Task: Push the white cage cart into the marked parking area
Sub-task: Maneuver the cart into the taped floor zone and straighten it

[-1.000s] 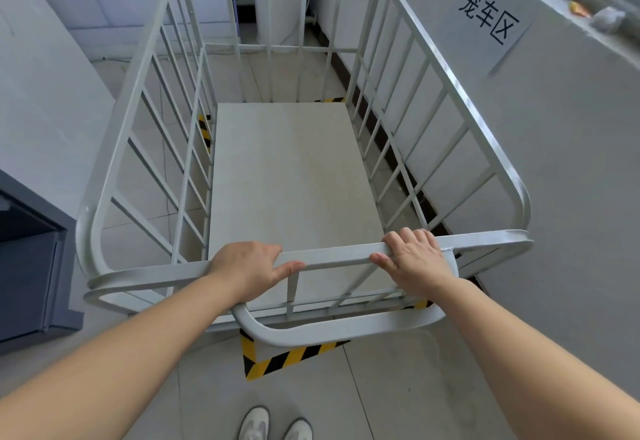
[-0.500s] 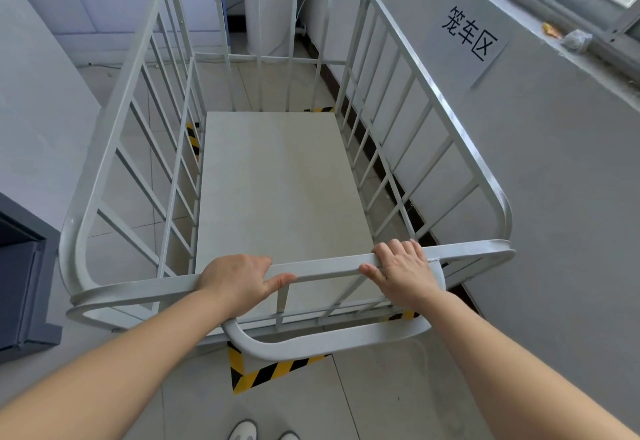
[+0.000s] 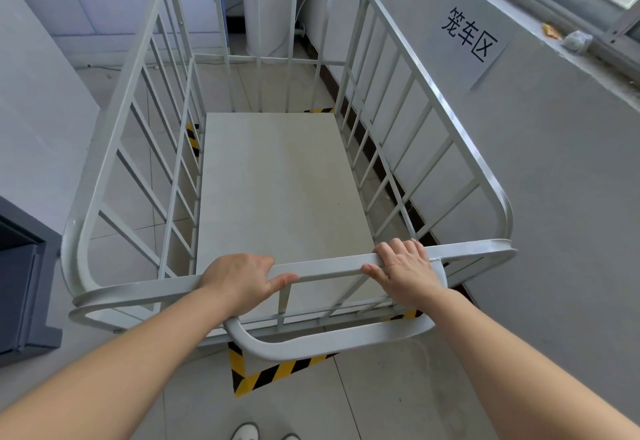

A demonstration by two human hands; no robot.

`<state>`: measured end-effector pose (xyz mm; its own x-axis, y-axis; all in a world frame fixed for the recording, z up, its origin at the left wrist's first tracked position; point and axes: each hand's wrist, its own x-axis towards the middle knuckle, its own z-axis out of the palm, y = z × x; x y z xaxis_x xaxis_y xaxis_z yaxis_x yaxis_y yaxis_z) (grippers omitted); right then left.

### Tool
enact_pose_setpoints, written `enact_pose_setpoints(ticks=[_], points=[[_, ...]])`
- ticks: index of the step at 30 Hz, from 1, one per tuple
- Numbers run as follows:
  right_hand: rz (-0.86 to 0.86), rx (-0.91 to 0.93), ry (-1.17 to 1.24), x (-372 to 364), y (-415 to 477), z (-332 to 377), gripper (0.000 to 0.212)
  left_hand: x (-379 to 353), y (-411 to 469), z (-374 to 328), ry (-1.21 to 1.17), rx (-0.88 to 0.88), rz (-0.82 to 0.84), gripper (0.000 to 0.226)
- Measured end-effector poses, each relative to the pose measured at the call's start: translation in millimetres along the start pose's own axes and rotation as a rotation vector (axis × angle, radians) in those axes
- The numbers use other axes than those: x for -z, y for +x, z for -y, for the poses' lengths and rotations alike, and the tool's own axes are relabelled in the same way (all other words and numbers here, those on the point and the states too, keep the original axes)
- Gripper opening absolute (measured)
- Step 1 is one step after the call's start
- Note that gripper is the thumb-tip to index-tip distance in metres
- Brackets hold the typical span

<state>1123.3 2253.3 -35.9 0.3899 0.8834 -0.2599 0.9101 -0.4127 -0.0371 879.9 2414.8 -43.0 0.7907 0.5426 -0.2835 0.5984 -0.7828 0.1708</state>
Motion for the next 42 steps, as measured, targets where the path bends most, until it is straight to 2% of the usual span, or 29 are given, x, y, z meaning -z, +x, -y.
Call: enact_pose_setpoints(ticks=[4, 8, 12, 14, 16, 18, 23, 25, 29, 33, 35, 37, 40, 42], points=[[0.085, -0.019, 0.007, 6.0, -0.1, 1.1, 0.111, 0.9, 1.4, 0.9, 0.004, 0.003, 0.038, 0.065], [0.121, -0.104, 0.083, 4.8, -7.7, 11.5, 0.073, 2.2, -1.4, -4.1, 0.003, 0.028, 0.095, 0.059], [-0.040, -0.054, 0.142, 1.2, -43.1, 25.0, 0.066, 4.4, -18.6, -9.5, 0.139, 0.010, -0.013, 0.058], [-0.113, -0.003, 0.112, -0.2, -61.5, 24.0, 0.058, -2.2, -33.6, -14.6, 0.209, -0.124, -0.163, 0.057], [-0.108, -0.009, 0.081, 0.1, -72.2, 18.7, 0.050, -9.9, -48.5, -23.2, 0.218, -0.334, -0.283, 0.050], [-0.111, -0.018, 0.059, 1.8, -77.3, 14.4, 0.047, -13.0, -57.9, -32.3, 0.203, -0.431, -0.246, 0.045], [0.013, 0.014, -0.005, 6.0, -76.0, 17.2, 0.043, -10.1, -54.7, -48.8, 0.019, -0.348, 0.019, 0.090], [0.053, 0.015, 0.037, 5.2, -74.9, 19.0, 0.043, -11.1, -51.2, -50.6, 0.000, -0.351, 0.077, 0.088], [0.106, 0.054, 0.103, 1.6, -71.3, 14.7, 0.050, -14.5, -53.0, -54.1, -0.051, -0.282, 0.182, 0.067], [0.156, 0.129, 0.128, -3.1, -67.6, 4.0, 0.069, -14.6, -54.5, -60.7, 0.000, -0.168, 0.211, 0.076], [0.184, 0.168, 0.112, -5.5, -65.9, -1.9, 0.074, -17.7, -57.1, -65.5, 0.013, -0.101, 0.179, 0.070], [0.183, 0.231, 0.087, -5.6, -64.3, -6.1, 0.071, -15.8, -58.9, -69.8, 0.024, -0.054, 0.137, 0.065], [0.176, 0.343, 0.041, -3.1, -64.8, -10.4, 0.053, -12.0, -62.1, -76.4, 0.065, 0.004, 0.131, 0.062], [0.169, 0.388, 0.046, -1.7, -64.5, -12.8, 0.053, -12.2, -61.6, -79.7, 0.086, 0.027, 0.126, 0.064]])
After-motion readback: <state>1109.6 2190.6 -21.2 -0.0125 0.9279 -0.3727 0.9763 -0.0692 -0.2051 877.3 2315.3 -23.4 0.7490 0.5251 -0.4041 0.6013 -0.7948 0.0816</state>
